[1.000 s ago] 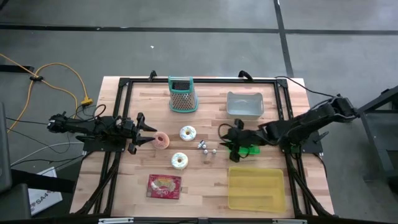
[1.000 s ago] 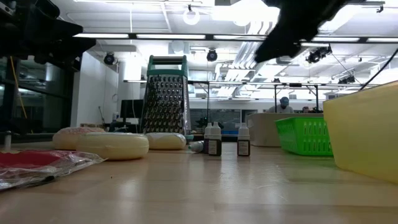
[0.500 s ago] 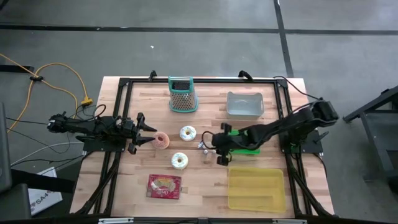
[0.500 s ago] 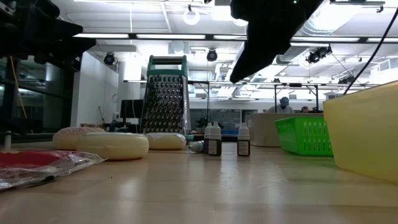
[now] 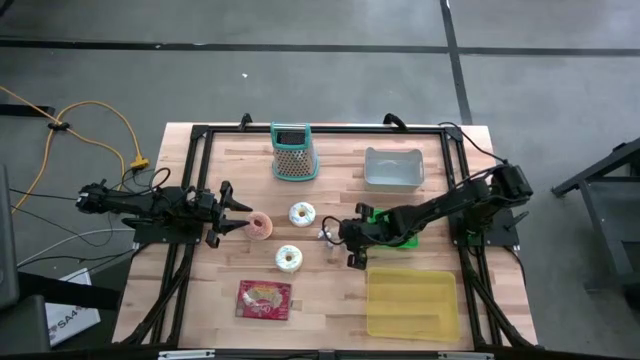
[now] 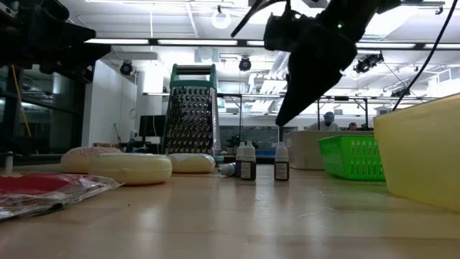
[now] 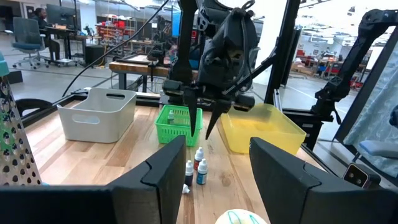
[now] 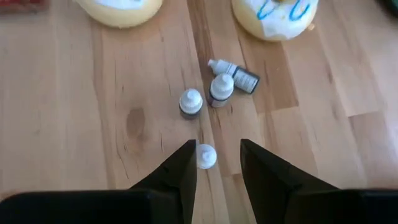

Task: Pick & Place Food Item
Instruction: Put the red food coloring bottle into the green bin

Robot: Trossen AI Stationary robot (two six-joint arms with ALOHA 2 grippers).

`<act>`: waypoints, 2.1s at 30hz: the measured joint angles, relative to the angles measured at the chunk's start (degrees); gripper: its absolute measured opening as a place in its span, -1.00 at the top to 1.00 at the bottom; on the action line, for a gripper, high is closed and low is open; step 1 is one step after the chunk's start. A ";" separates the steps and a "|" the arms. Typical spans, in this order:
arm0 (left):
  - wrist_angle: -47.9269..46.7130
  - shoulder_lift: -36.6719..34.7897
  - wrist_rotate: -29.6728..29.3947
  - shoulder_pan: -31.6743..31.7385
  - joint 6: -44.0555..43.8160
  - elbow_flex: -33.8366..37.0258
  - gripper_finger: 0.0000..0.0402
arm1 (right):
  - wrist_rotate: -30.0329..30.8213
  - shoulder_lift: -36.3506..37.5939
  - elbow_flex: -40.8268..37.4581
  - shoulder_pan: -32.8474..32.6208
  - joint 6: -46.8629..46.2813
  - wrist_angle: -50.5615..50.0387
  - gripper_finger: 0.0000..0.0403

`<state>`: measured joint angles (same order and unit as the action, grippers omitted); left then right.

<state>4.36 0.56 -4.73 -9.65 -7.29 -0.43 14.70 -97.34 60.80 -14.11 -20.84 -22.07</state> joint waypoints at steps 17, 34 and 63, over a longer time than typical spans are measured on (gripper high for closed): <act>0.00 0.02 0.00 0.00 0.00 0.00 0.15 | -1.75 -1.64 -0.13 -0.68 -3.58 -2.57 0.42; 0.00 0.02 0.00 0.00 0.00 0.00 0.15 | -1.77 -4.59 -0.14 -0.46 -4.49 -0.74 0.17; 0.00 0.02 -0.01 -0.01 0.00 0.00 0.15 | -2.40 -6.21 -0.13 0.74 -3.96 2.57 0.30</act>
<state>4.37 0.58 -4.74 -9.66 -7.29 -0.43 12.30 -103.55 60.66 -13.37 -24.80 -19.51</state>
